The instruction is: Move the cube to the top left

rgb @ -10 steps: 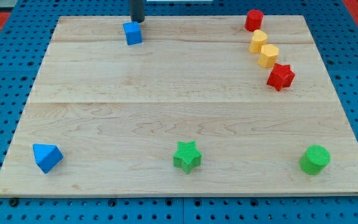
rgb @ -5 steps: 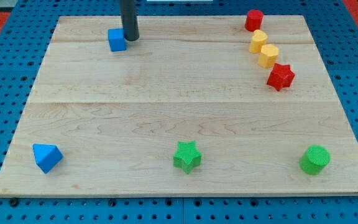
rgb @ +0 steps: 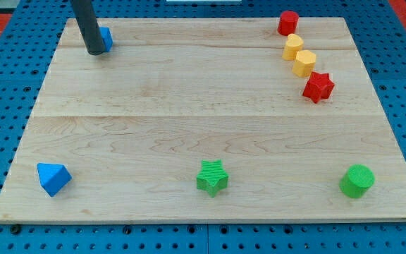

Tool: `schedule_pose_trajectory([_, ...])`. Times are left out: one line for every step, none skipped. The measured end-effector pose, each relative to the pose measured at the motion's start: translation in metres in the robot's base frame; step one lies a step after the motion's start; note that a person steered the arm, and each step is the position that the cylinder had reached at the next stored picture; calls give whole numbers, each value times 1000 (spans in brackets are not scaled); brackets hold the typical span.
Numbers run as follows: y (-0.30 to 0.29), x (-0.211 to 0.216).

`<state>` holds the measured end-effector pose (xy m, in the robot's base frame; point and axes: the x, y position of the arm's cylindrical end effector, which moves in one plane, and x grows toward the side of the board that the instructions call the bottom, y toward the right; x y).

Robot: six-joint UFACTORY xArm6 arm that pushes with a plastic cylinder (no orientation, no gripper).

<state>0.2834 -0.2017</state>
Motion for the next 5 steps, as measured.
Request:
schedule_pose_trajectory([29, 31])
schedule_pose_trajectory([90, 121])
schedule_pose_trajectory([145, 233])
schedule_pose_trajectory([205, 239])
schedule_pose_trajectory([191, 221])
